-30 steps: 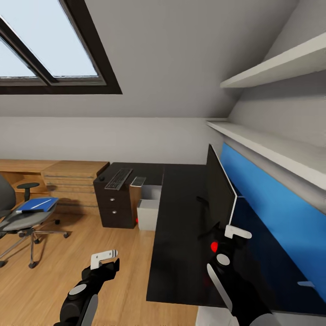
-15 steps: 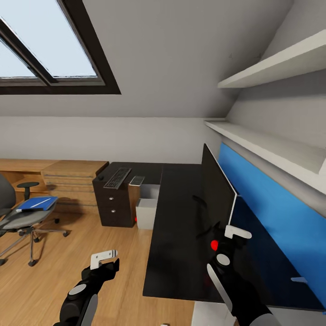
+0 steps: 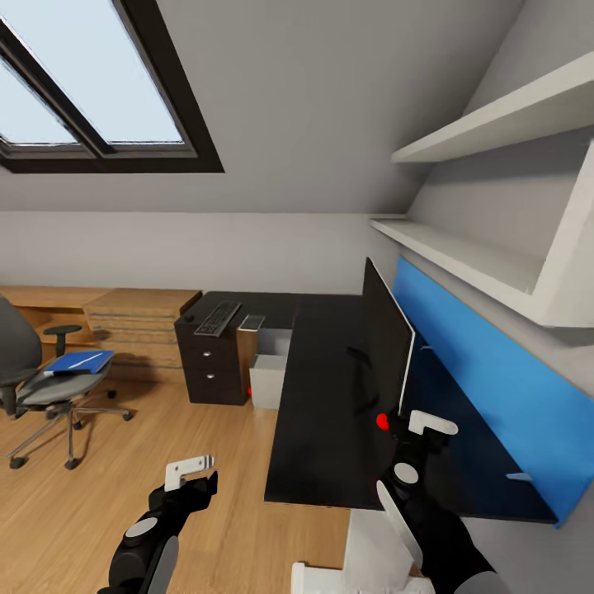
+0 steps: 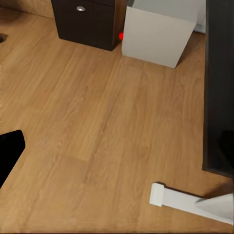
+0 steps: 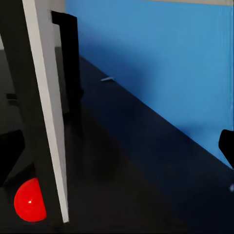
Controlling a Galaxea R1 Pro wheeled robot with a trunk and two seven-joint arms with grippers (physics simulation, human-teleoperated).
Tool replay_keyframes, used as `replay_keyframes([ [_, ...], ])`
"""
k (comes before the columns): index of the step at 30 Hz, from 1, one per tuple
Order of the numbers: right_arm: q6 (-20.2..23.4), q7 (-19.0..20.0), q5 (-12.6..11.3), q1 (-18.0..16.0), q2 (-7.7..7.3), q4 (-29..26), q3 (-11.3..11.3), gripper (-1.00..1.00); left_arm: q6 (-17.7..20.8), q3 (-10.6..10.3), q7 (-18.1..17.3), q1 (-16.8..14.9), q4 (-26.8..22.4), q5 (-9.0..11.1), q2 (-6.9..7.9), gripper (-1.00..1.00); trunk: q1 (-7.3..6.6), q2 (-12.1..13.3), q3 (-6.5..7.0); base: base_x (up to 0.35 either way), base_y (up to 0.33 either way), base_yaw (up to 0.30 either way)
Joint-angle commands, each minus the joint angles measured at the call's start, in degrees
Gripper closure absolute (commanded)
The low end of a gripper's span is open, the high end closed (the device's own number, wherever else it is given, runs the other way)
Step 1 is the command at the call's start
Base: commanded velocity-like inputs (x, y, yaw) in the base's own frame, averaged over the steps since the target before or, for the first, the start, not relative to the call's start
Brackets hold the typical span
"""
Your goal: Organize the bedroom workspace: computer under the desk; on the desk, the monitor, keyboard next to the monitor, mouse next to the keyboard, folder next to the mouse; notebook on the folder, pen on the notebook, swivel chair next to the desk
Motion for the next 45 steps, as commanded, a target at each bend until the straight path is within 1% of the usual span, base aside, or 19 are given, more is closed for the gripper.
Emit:
replay_keyframes([
  [1,-0.3,-0.3,-0.6,-0.1,-0.04,0.0,0.2,-1.00,0.2,-0.1,0.5,0.0,-0.1,0.6,0.00,-1.00,-0.02,-0.1,-0.09,-0.332,0.000,0.000],
  [14,-0.6,0.0,-0.7,0.0,0.09,-0.2,0.4,-1.00,0.2,-0.1,0.5,0.0,0.0,0.6,-0.01,-1.00,-0.02,-0.1,-0.09,-0.335,0.000,0.000],
  [15,-1.7,0.1,-0.7,0.1,0.12,-0.5,0.7,-1.00,0.2,-0.1,0.5,0.0,0.1,0.6,-0.01,-1.00,-0.02,-0.1,-0.09,-0.336,0.000,0.000],
  [16,-3.5,-0.1,-0.9,0.1,0.25,-1.1,2.2,-1.00,0.2,0.1,0.5,0.0,0.3,0.7,0.04,-1.00,-0.02,-0.1,-0.09,-0.336,0.000,0.000],
  [18,-3.6,-0.1,-1.1,0.1,0.60,-2.0,2.4,-1.00,0.3,0.1,0.5,0.0,0.3,0.7,0.05,-1.00,-0.02,-0.1,-0.09,-0.336,0.000,0.000],
  [19,-3.6,-0.3,-1.1,0.3,1.60,-3.9,3.3,-1.00,0.3,0.2,0.5,0.0,0.3,0.7,0.07,-1.00,-0.02,-0.1,-0.09,-0.335,0.000,0.000],
  [22,-3.7,-0.4,-1.0,0.7,1.64,-4.4,3.6,-1.00,0.3,0.2,0.4,0.0,0.2,0.7,0.07,-1.00,-0.02,-0.1,-0.09,-0.336,0.000,0.000],
  [23,-3.7,-0.5,-0.9,2.6,1.54,-6.2,3.7,-1.00,0.3,0.2,0.4,0.0,0.2,0.7,0.05,-1.00,-0.02,-0.1,-0.09,-0.336,0.000,0.000],
  [27,-3.7,-0.5,-0.9,5.2,1.45,-7.4,3.7,-1.00,0.3,0.1,0.5,0.0,0.3,0.7,0.02,-1.00,-0.02,-0.1,-0.09,-0.336,0.000,0.000],
  [30,-3.9,-0.3,-1.0,7.9,1.40,-7.1,3.7,-1.00,0.1,0.2,0.6,0.0,2.2,0.7,0.09,-1.00,-0.02,-0.1,-0.09,-0.336,0.000,0.000],
  [33,-4.1,-0.1,-1.0,10.1,1.42,-5.3,3.8,-1.00,0.0,0.2,0.6,0.0,4.7,0.7,0.13,-1.00,-0.02,-0.1,-0.09,-0.330,0.000,0.000],
  [36,-4.5,0.0,-1.0,12.1,1.51,-2.6,3.9,-1.00,-0.4,0.2,0.7,0.0,10.4,0.7,0.17,-1.00,-0.02,-0.1,-0.09,-0.246,0.000,0.000],
  [37,-4.6,0.3,-1.1,12.9,1.71,0.7,4.1,-1.00,-2.6,0.5,0.7,0.0,15.2,0.7,0.32,-1.00,-0.02,-0.1,-0.09,-0.078,0.000,0.000],
  [38,-4.6,0.6,-1.1,13.0,1.76,1.7,4.3,-1.00,-3.6,0.6,0.7,0.0,16.4,0.7,0.40,-1.00,-0.02,-0.1,-0.09,-0.063,0.000,0.000],
  [39,-4.7,1.0,-1.2,13.2,1.86,3.7,4.5,-1.00,-6.2,0.9,0.7,0.0,19.1,0.7,0.57,-1.00,-0.02,-0.1,-0.09,-0.040,0.000,0.000],
  [41,-4.8,1.6,-1.3,13.3,2.02,5.4,4.7,-1.00,-9.5,1.0,0.7,0.0,22.1,0.7,0.82,-1.00,-0.02,-0.1,-0.09,-0.029,0.000,0.000],
  [42,-5.2,2.3,-1.3,13.4,2.23,7.1,4.8,-1.00,-13.5,1.1,0.6,0.0,25.1,0.7,1.17,-1.00,-0.02,-0.1,-0.09,-0.016,0.000,0.000],
  [44,-6.1,2.9,-1.5,13.4,2.45,9.0,4.9,-1.00,-17.6,1.2,0.5,0.0,28.0,0.6,1.59,-1.00,-0.02,-0.1,-0.09,-0.012,0.000,0.000],
  [45,-7.5,3.4,-1.9,13.4,2.66,11.2,5.0,-1.00,-21.3,1.2,0.4,0.0,30.5,0.6,1.98,-1.00,-0.02,-0.1,-0.09,-0.007,0.000,0.000],
])
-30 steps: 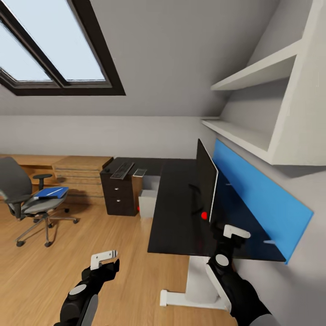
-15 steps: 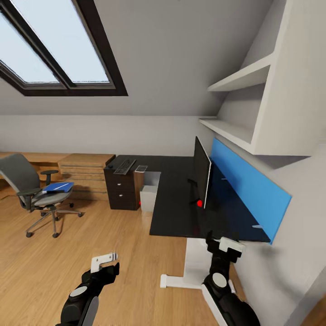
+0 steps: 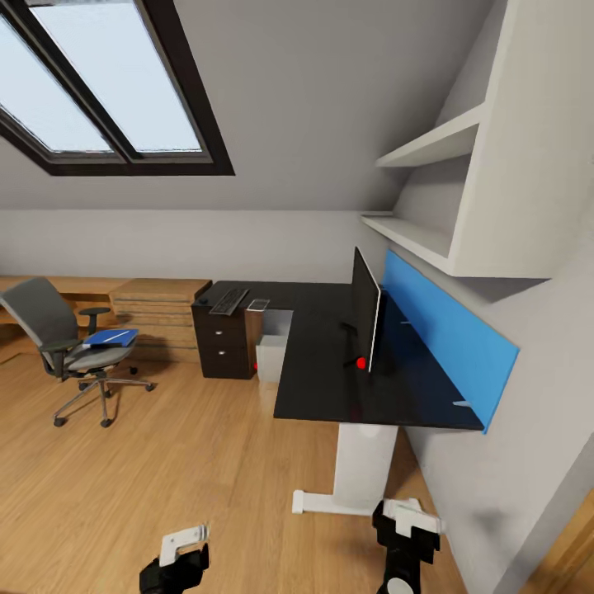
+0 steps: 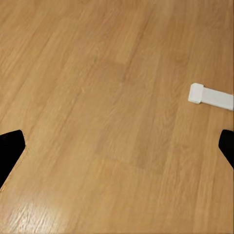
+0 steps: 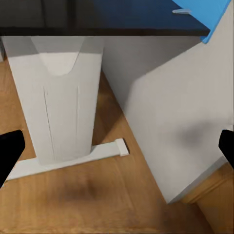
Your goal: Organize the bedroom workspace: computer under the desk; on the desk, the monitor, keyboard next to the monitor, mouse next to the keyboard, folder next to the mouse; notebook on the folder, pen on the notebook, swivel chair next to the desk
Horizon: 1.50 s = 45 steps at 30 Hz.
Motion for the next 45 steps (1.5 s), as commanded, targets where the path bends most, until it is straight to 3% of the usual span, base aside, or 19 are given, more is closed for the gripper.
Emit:
replay_keyframes([
  [1,-3.6,0.3,-1.4,0.0,0.22,4.0,0.3,-1.00,-3.8,0.1,0.1,0.0,2.9,0.5,0.37,-1.00,0.01,-0.1,-0.08,0.036,0.094,0.000],
  [5,-12.3,3.2,-2.3,0.0,0.75,12.7,0.5,-1.00,-7.3,0.1,0.1,0.0,7.4,0.6,1.59,-1.00,0.01,-0.1,-0.08,0.089,0.207,0.000],
  [6,-15.8,6.7,-2.5,0.0,1.09,17.0,0.5,-1.00,-7.8,0.1,0.1,0.0,9.5,0.6,2.07,-1.00,0.01,-0.1,-0.09,0.117,0.260,0.099],
  [11,-18.1,17.6,-2.7,-0.1,2.89,24.4,0.1,-1.00,-10.7,0.1,-0.1,0.0,18.2,0.7,2.45,-1.00,0.01,-0.1,-0.17,0.123,0.270,0.210],
  [12,-18.4,21.4,-3.6,-0.1,3.20,25.7,-0.2,-1.00,-14.4,0.0,-0.1,0.0,21.8,0.7,2.43,-1.00,0.01,-0.1,-0.20,0.146,0.274,0.252],
  [14,-18.5,22.7,-4.4,-0.1,3.22,26.2,-0.3,-1.00,-16.6,-0.1,-0.1,0.0,23.7,0.7,2.38,-1.00,0.01,-0.1,-0.28,0.152,0.274,0.236],
  [20,-19.1,24.2,-5.4,-0.2,3.19,26.7,-0.4,-1.00,-18.8,-0.1,-0.1,0.0,25.6,0.7,2.31,-1.00,0.01,-0.1,-0.67,0.160,0.274,0.100],
  [45,-20.5,24.5,-5.1,-0.2,3.15,27.2,-0.3,-1.00,-19.2,-0.4,-0.2,0.0,26.7,0.6,2.21,-1.00,0.01,-0.1,-1.40,0.183,0.265,-0.045],
])
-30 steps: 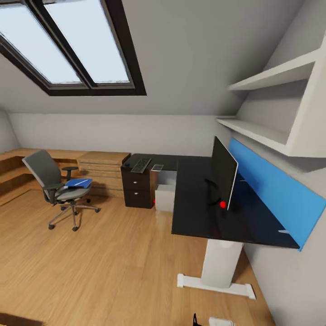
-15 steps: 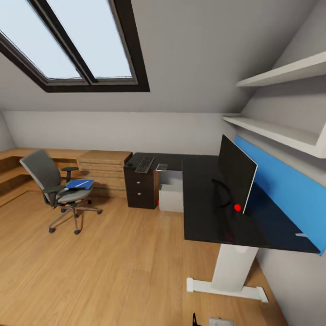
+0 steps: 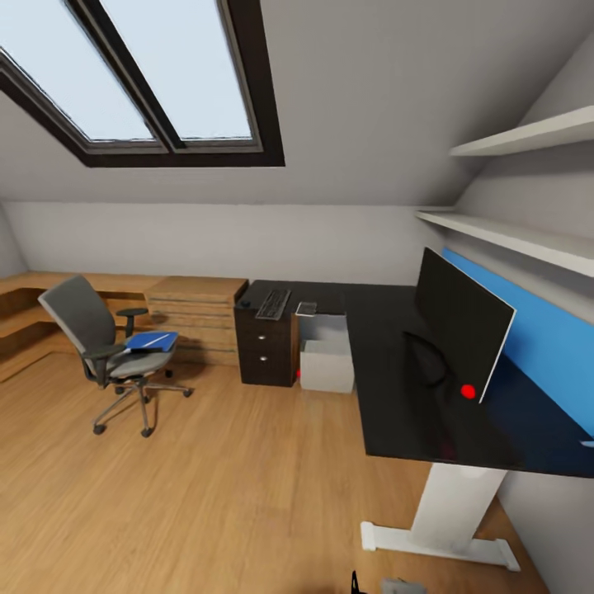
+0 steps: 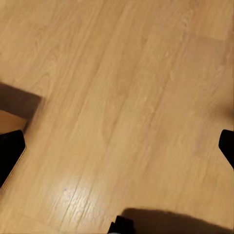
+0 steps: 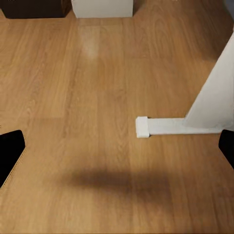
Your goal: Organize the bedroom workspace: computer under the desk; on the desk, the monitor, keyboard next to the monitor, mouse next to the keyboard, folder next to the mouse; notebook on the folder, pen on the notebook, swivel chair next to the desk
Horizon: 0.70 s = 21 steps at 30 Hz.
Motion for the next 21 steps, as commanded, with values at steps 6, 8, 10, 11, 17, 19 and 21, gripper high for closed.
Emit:
replay_keyframes([
  [6,-0.2,-0.3,-0.5,-0.1,-0.03,0.1,0.5,-1.00,-0.3,0.0,0.0,0.0,0.0,0.6,-0.02,-1.00,0.03,-0.1,-0.08,0.192,0.259,-0.134],
  [8,-0.2,-0.3,-0.5,-0.1,-0.03,0.1,0.5,-1.00,-0.3,0.0,0.0,0.0,0.0,0.6,-0.02,-1.00,0.03,-0.1,-0.08,0.193,0.259,-0.233],
  [10,-0.2,-0.3,-0.5,-0.1,-0.03,0.1,0.5,-1.00,-0.3,0.0,0.0,0.0,0.0,0.6,-0.02,-1.00,0.03,-0.1,-0.08,0.193,0.259,-0.251],
  [11,-0.2,-0.3,-0.5,-0.1,-0.03,0.1,0.5,-1.00,-0.3,0.0,0.0,0.0,0.0,0.6,-0.02,-1.00,0.03,-0.1,-0.08,0.193,0.259,-0.255],
  [17,-0.2,-0.2,-0.5,-0.1,0.04,0.6,0.7,-1.00,-0.3,0.0,0.0,0.0,0.1,0.6,-0.02,-1.00,0.03,-0.1,-0.08,0.207,0.259,-0.216],
  [19,-0.2,-0.2,-0.5,-0.1,0.05,0.9,0.8,-1.00,-0.3,0.0,0.0,0.0,0.3,0.6,-0.02,-1.00,0.03,-0.1,-0.08,0.223,0.259,-0.112],
  [21,-0.2,-0.1,-0.5,-0.1,0.06,1.0,0.8,-1.00,-0.3,0.0,0.0,0.0,1.0,0.6,-0.05,-1.00,0.03,-0.1,-0.08,0.230,0.259,-0.043],
])
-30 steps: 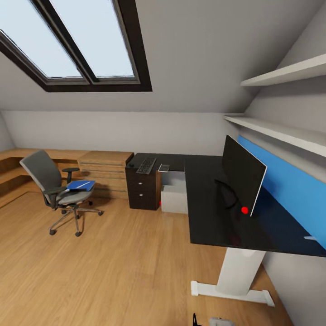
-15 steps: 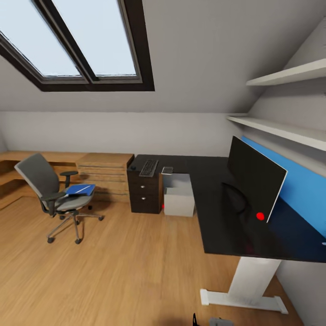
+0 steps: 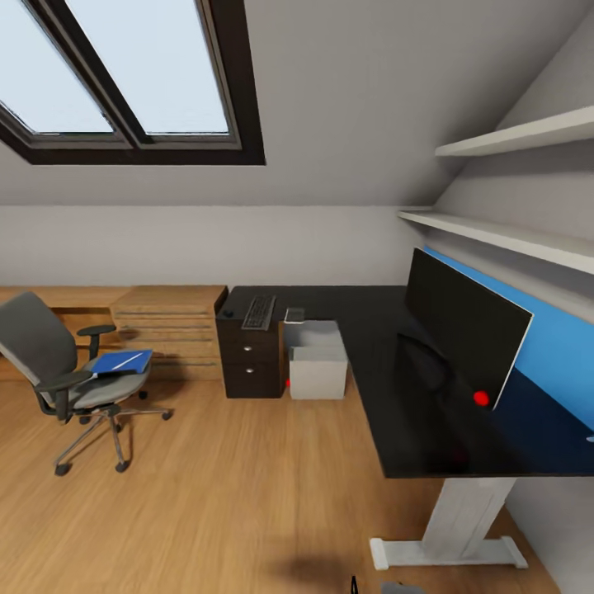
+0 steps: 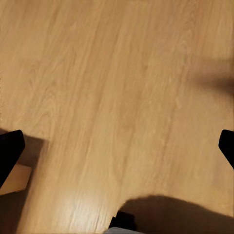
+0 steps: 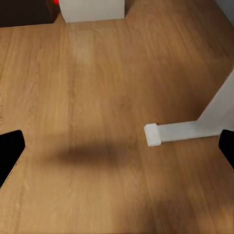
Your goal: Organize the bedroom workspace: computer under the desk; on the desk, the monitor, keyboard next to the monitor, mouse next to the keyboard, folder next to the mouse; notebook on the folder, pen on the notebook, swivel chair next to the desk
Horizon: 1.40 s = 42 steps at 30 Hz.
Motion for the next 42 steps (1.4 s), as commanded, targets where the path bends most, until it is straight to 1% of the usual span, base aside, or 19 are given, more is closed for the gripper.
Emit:
replay_keyframes([
  [1,-0.2,-0.2,-0.5,-0.1,-0.02,0.1,0.5,-1.00,-0.3,0.0,0.0,0.0,0.2,0.6,-0.04,-1.00,0.04,-0.1,-0.08,0.234,0.259,-0.019],
  [27,-0.2,0.1,-0.5,-0.1,-0.02,0.5,0.5,-1.00,-0.4,0.1,0.0,0.0,0.5,0.7,0.01,-1.00,0.04,-0.1,-0.08,0.259,0.241,-0.002],
  [34,-0.2,0.1,-0.5,-0.1,-0.02,0.5,0.5,-1.00,-0.4,0.0,0.0,0.0,0.6,0.6,0.01,-1.00,0.04,-0.1,-0.08,0.322,0.088,0.000],
  [42,-0.2,0.1,-0.5,-0.1,-0.02,0.5,0.5,-1.00,-0.5,0.1,0.0,0.0,0.6,0.6,0.01,-1.00,0.04,-0.1,-0.08,0.330,0.011,0.000],
])
